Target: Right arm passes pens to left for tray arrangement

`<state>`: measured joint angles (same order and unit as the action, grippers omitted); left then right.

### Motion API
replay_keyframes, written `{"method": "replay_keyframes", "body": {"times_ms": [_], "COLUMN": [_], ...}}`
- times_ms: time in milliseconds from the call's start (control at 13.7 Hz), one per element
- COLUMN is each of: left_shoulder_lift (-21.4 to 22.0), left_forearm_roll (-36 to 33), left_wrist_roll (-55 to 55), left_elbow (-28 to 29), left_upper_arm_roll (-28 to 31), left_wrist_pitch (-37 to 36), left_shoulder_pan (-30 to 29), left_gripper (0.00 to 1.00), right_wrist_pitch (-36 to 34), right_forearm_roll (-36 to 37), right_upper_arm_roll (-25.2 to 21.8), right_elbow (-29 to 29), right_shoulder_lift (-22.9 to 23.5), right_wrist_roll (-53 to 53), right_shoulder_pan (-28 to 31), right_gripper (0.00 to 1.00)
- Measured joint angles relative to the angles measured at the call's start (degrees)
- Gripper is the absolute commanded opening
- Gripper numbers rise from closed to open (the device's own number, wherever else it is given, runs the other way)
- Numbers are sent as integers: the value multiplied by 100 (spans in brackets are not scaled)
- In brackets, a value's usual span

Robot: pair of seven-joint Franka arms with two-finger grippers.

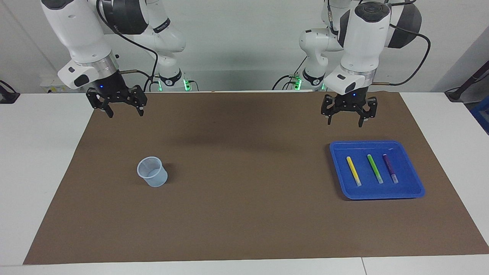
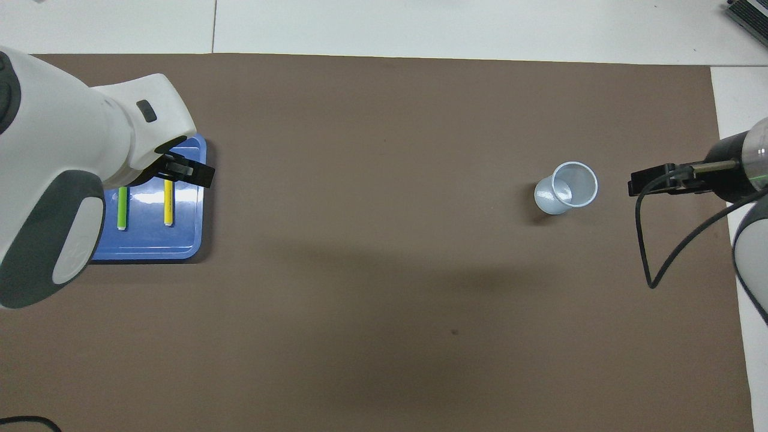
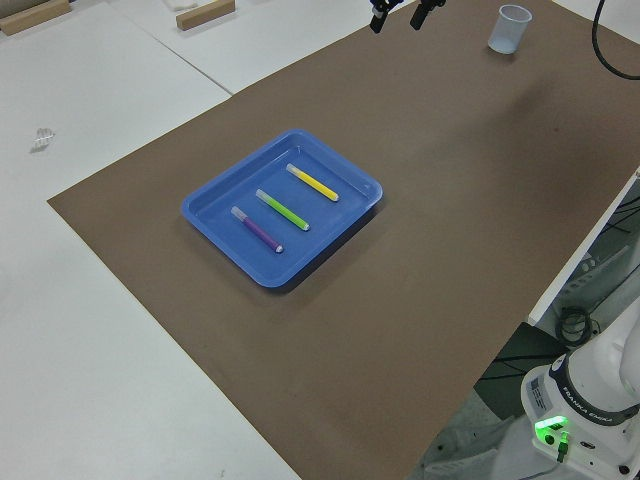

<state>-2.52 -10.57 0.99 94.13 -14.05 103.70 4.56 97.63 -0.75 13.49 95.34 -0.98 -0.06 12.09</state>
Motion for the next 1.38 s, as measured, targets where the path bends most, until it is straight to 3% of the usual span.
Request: {"method": "replay_keyframes", "body": {"times_ms": [437, 1384], "left_shoulder_lift": [11, 18], "left_forearm_roll": [0, 0], "left_wrist_roll": [-1, -16], "left_elbow": [10, 72], "left_upper_arm_roll": [230, 341], "left_wrist_pitch": [-2, 102], "left_shoulder_pan": [112, -238], "left_gripper": [100, 100], "right_wrist_pitch": [0, 0], "right_forearm_roll": [0, 0], "right_upper_arm_roll": [0, 0], "right_elbow": [0, 0], "right_shoulder_lift": [0, 0], "right_wrist_roll": [0, 0], "right_shoulder_pan": [0, 0], "right_gripper": [100, 100]}}
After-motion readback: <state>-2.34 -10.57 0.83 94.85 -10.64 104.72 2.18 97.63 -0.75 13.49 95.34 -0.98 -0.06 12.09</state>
